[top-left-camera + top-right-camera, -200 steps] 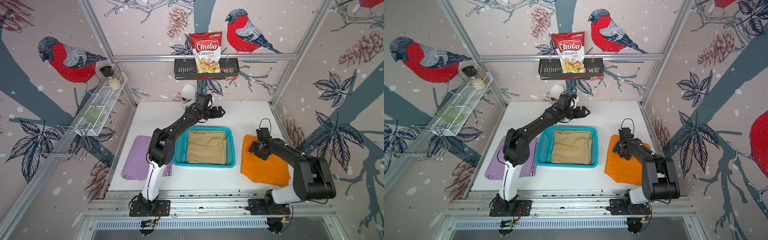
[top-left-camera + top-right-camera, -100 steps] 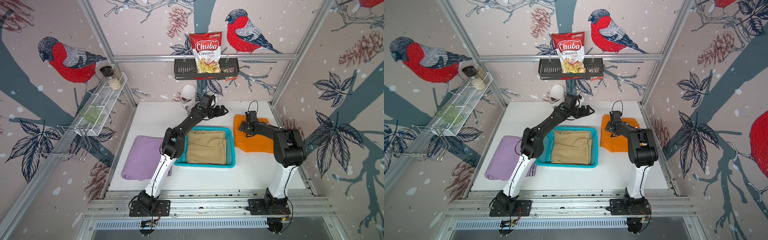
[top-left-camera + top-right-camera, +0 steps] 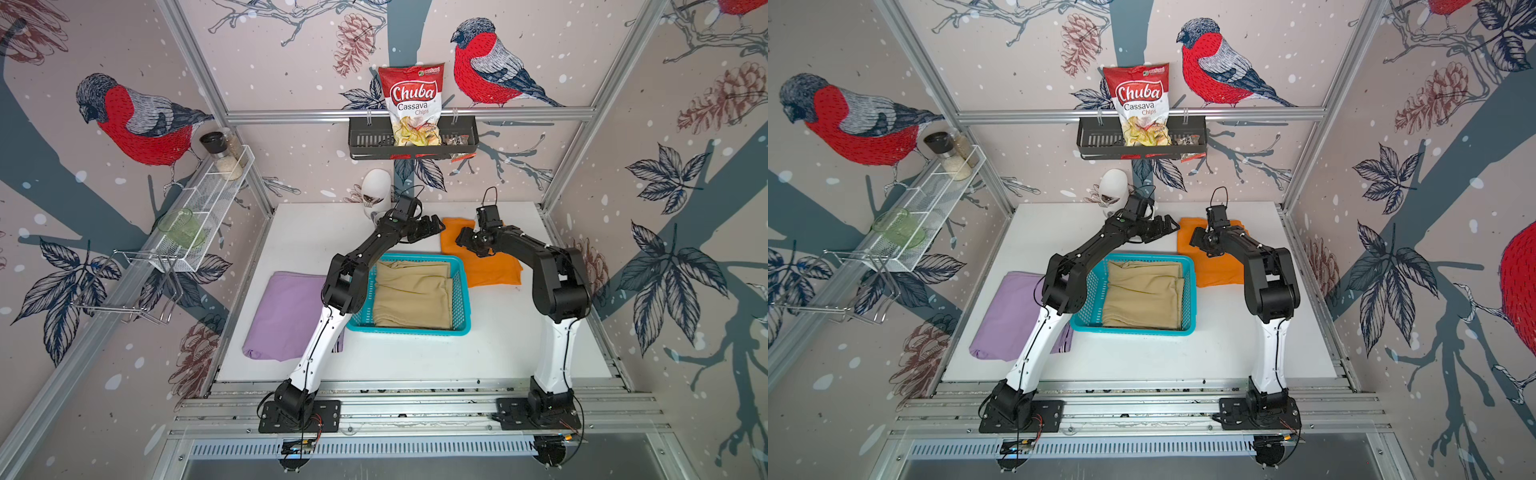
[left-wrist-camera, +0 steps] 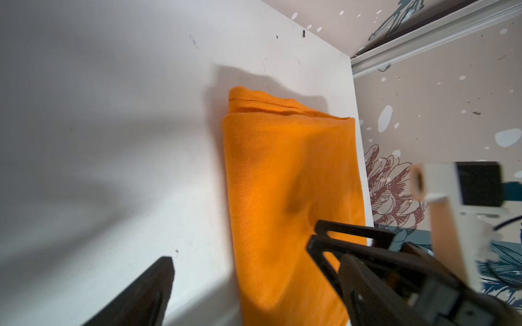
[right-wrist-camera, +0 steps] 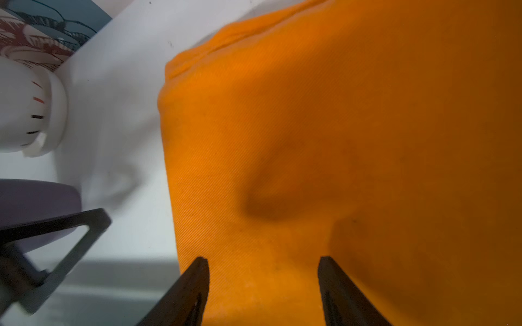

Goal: Put the folded long pants in the basket
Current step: Move the long pant to the center of the board, then pick up the long pant at the center of the board.

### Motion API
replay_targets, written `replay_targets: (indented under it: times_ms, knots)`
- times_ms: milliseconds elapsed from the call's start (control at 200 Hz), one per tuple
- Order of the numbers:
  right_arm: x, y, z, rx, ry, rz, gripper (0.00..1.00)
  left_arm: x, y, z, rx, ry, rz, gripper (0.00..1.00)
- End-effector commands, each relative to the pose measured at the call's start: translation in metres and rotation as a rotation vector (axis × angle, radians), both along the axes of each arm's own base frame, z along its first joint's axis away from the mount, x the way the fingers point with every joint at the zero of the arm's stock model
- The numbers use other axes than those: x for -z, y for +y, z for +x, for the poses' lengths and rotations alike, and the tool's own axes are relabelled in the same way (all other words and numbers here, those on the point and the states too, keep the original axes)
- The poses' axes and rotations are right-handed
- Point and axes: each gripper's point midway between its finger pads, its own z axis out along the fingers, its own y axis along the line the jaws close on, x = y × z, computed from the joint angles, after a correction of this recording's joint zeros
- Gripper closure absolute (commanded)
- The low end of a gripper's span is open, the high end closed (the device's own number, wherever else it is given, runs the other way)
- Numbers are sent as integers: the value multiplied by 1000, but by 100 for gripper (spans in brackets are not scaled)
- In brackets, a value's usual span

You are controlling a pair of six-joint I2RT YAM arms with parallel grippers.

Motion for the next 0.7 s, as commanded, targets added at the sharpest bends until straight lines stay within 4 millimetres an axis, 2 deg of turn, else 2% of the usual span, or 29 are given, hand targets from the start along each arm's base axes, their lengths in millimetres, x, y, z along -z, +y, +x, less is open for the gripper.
replay_targets:
  times_ms: [0, 150, 265, 345, 445, 555, 695]
  knots:
    - [-20, -11, -7, -69, 5, 36, 28, 9, 3, 3, -38, 37, 0, 6]
    - [-24, -57, -10, -47, 0, -25, 24, 17, 2, -1, -40, 71, -8, 5]
    - [-20, -98, -14, 24, 12, 14, 23, 21, -1, -4, -42, 83, -15, 5]
    - [-15, -128, -19, 88, 12, 42, 15, 22, -7, -7, -33, 90, -30, 5]
    - [-9, -156, -26, 142, 5, 64, 13, 24, -15, -11, -24, 93, -39, 5]
    - [1, -170, -32, 163, 14, 92, 13, 25, -24, -16, -13, 93, -44, 5]
    - [20, -164, -36, 136, 38, 147, 13, 33, -31, -21, -11, 109, -49, 7]
